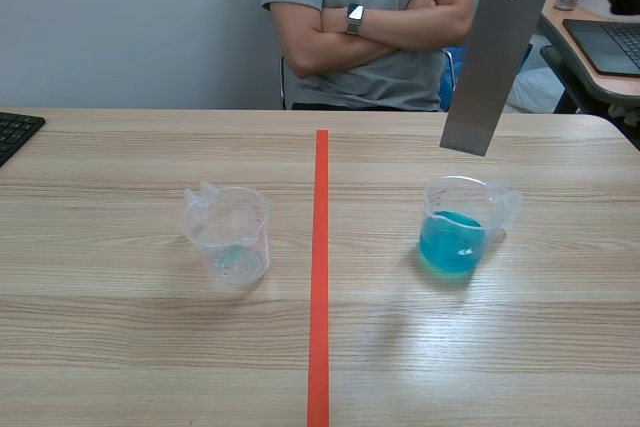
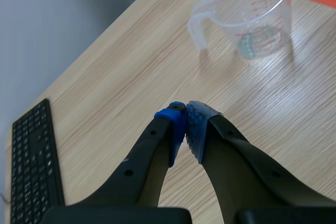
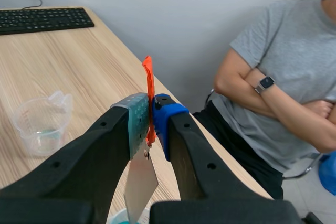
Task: Do the redox reaction experiment.
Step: 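Put the plate into the left beaker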
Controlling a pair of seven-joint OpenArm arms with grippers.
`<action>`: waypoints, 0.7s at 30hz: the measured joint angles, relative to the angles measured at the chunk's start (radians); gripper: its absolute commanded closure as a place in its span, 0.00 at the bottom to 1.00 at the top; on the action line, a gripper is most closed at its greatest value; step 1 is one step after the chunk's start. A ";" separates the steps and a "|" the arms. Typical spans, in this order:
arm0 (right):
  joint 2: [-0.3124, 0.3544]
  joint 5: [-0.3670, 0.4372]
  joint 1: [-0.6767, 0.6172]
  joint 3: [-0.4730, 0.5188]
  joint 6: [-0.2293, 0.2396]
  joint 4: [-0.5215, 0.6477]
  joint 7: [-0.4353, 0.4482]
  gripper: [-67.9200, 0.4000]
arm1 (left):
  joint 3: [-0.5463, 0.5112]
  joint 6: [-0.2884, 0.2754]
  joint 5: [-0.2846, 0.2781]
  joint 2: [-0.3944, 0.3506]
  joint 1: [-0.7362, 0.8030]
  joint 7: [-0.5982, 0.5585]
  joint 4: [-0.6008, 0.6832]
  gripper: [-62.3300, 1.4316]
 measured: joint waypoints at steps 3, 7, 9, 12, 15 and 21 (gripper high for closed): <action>-0.046 -0.031 0.033 -0.045 0.000 0.000 -0.013 0.99 | -0.051 0.000 0.000 0.030 0.043 0.000 0.000 0.95; -0.106 -0.068 0.071 -0.100 0.000 0.000 -0.031 0.98 | -0.087 0.000 0.000 0.062 0.100 0.000 0.000 0.95; -0.140 -0.091 0.092 -0.130 0.000 0.000 -0.046 0.98 | -0.096 -0.001 0.000 0.071 0.124 0.000 0.000 0.95; -0.192 -0.124 0.124 -0.175 0.000 0.000 -0.066 0.98 | -0.107 -0.004 0.000 0.076 0.150 0.001 -0.004 0.95; -0.245 -0.151 0.153 -0.218 0.000 0.000 -0.075 0.98 | -0.110 -0.004 0.000 0.076 0.154 0.049 -0.024 0.95; -0.338 -0.210 0.199 -0.319 0.000 0.000 -0.101 0.98 | -0.121 -0.004 0.000 0.076 0.154 0.046 -0.072 0.95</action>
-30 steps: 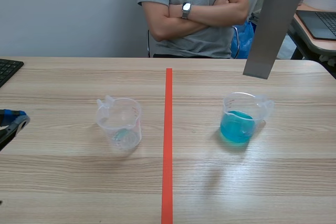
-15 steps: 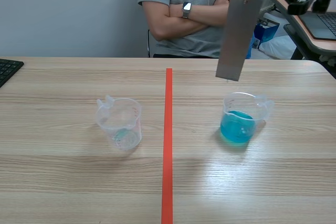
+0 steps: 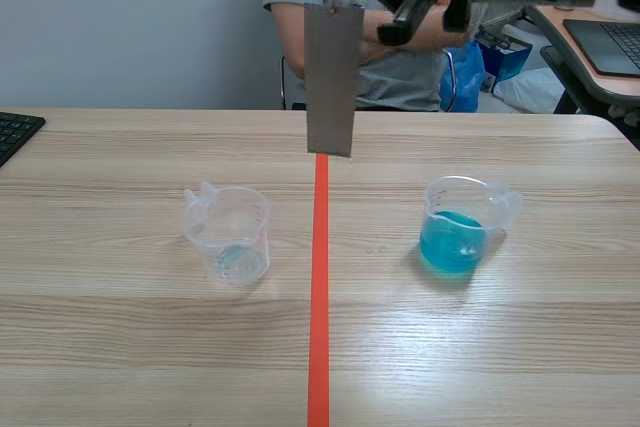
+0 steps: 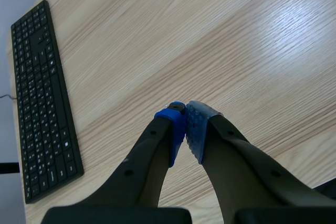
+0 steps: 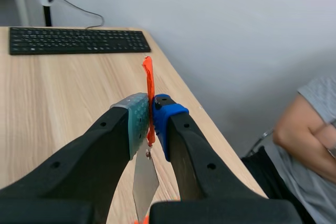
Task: Do the redox reaction experiment.
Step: 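Put the plate into the left beaker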
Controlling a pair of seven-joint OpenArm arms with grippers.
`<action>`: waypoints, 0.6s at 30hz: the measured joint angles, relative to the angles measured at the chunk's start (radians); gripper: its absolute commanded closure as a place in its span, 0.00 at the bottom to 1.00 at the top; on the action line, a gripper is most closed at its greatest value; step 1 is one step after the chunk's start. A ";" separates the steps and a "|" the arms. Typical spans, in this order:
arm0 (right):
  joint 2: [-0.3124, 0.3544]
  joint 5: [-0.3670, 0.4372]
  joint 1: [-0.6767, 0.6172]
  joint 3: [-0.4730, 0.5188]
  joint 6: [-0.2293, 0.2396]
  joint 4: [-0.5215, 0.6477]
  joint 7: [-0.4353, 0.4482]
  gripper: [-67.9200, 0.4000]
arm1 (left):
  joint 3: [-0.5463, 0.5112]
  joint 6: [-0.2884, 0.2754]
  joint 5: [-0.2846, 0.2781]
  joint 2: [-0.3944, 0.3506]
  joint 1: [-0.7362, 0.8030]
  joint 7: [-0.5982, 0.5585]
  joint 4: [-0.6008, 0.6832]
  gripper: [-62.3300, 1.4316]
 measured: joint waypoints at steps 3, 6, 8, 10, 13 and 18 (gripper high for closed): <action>-0.045 -0.035 0.011 -0.047 0.000 0.000 -0.011 0.98 | 0.000 0.000 0.000 0.000 0.000 -0.001 0.000 0.95; -0.087 -0.066 0.022 -0.093 0.000 0.000 -0.022 0.98 | 0.000 0.000 0.000 0.000 0.000 -0.001 0.000 0.95; -0.112 -0.082 0.028 -0.120 0.000 0.000 -0.025 0.98 | 0.000 0.000 0.000 0.000 0.000 0.000 0.000 0.95; -0.137 -0.107 0.030 -0.142 0.000 0.000 -0.026 0.99 | 0.000 0.000 0.000 0.000 0.000 0.000 0.000 0.95; -0.166 -0.137 0.030 -0.168 0.000 -0.001 -0.026 0.98 | 0.000 0.000 0.000 0.000 0.000 0.000 0.000 0.95; -0.212 -0.172 0.043 -0.216 0.000 -0.042 -0.027 0.98 | 0.000 0.000 0.009 0.000 0.000 0.000 0.000 0.95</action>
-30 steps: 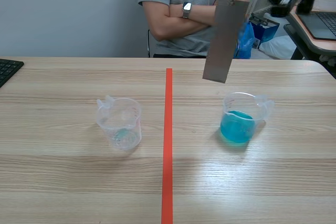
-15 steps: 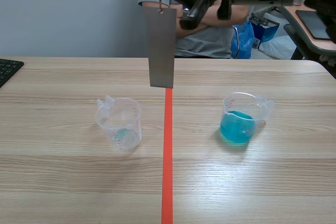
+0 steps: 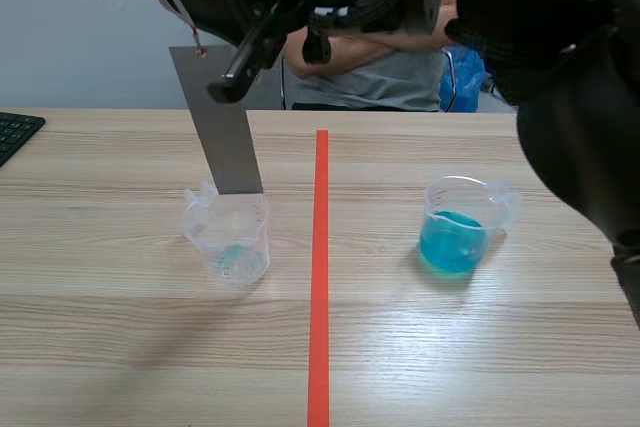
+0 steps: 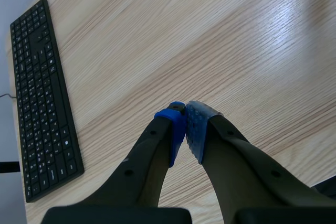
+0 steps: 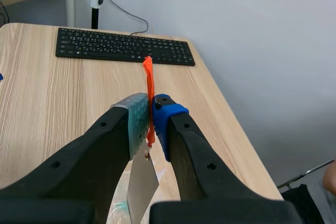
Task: Do the redox reaction experiment.
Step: 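Put the plate into the left beaker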
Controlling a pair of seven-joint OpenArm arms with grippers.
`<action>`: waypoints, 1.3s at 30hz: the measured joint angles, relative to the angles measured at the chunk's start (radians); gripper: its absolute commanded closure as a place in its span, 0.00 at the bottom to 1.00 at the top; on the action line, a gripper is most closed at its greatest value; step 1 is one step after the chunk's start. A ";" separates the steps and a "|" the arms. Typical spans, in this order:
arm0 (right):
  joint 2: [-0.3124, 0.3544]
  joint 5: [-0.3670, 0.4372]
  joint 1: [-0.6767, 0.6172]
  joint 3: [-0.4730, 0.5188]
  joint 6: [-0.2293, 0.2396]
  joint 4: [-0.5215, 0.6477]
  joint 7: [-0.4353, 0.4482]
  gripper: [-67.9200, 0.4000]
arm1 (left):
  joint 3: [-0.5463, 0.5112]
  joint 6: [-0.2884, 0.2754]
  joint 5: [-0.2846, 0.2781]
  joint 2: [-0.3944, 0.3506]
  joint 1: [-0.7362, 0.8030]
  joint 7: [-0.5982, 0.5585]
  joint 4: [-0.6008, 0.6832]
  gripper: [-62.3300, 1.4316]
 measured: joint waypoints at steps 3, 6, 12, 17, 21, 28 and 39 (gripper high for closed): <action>-0.018 -0.003 0.016 -0.022 0.000 -0.046 0.005 0.98 | 0.000 0.000 0.004 0.000 0.000 0.000 0.000 0.95; -0.025 -0.019 0.025 -0.031 0.000 -0.089 0.017 0.98 | 0.000 0.000 0.004 0.000 0.000 0.000 0.000 0.95; -0.025 -0.045 0.051 -0.045 0.000 -0.164 0.079 0.98 | 0.000 0.001 0.003 0.000 -0.003 0.001 0.000 0.95; -0.025 -0.094 0.062 -0.044 -0.006 -0.238 0.154 0.98 | 0.000 0.000 0.003 0.000 -0.003 0.001 0.000 0.95; -0.025 -0.131 0.065 -0.045 -0.006 -0.285 0.213 0.98 | 0.000 0.000 0.003 0.000 -0.003 0.003 0.000 0.95; -0.045 -0.220 0.098 -0.050 -0.006 -0.402 0.327 0.98 | 0.000 0.000 0.003 0.000 -0.003 0.029 0.000 0.95; -0.083 -0.378 0.100 -0.093 -0.007 -0.530 0.457 0.98 | 0.000 0.000 0.003 0.000 -0.003 0.038 0.000 0.95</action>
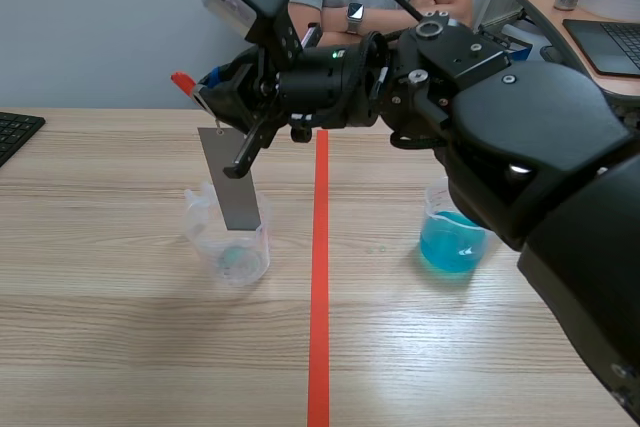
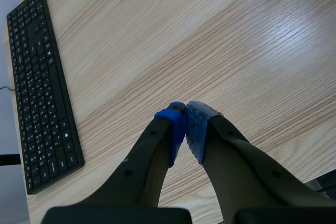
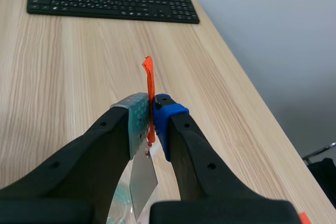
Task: Do the redox reaction experiment.
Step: 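Put the plate into the left beaker, then return to the home posture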
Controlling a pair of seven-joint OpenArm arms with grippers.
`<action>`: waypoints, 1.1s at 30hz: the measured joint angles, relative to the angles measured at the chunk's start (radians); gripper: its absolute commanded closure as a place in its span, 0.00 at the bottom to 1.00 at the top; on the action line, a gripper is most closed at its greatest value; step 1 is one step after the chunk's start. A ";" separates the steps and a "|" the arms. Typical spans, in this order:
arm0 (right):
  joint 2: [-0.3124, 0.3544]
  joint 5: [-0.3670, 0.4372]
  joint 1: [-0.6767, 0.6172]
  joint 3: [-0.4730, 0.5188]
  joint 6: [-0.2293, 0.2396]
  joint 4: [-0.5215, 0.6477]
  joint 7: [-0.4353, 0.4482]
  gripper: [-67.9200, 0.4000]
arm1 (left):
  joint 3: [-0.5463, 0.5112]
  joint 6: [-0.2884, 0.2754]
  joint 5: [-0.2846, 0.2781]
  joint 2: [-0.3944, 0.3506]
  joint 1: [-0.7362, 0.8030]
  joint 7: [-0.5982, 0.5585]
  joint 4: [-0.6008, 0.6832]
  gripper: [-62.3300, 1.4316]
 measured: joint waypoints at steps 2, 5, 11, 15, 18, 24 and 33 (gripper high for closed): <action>-0.001 -0.014 0.000 -0.021 -0.003 0.000 0.013 0.98 | 0.000 0.000 0.000 0.000 0.000 0.000 0.000 0.95; -0.006 -0.053 0.000 -0.038 -0.015 0.000 0.016 0.99 | 0.000 0.000 0.000 0.000 0.000 0.000 0.000 0.95; -0.006 -0.114 0.000 -0.048 -0.037 0.000 0.018 0.98 | 0.000 0.000 0.000 0.000 0.000 0.000 0.000 0.95; -0.006 -0.140 0.000 -0.048 -0.036 0.000 0.020 0.84 | 0.000 0.000 0.000 0.000 0.000 0.000 0.000 0.95; -0.006 -0.140 0.000 -0.047 -0.036 0.000 0.020 0.73 | 0.000 0.000 0.000 0.000 0.000 0.000 0.000 0.95; -0.006 -0.138 -0.003 -0.047 0.007 0.000 0.024 0.47 | 0.000 0.000 0.000 0.000 0.000 0.000 0.000 0.95; -0.006 -0.137 -0.031 -0.148 0.006 0.000 0.047 0.22 | 0.000 0.000 0.000 0.000 0.000 0.000 0.000 0.56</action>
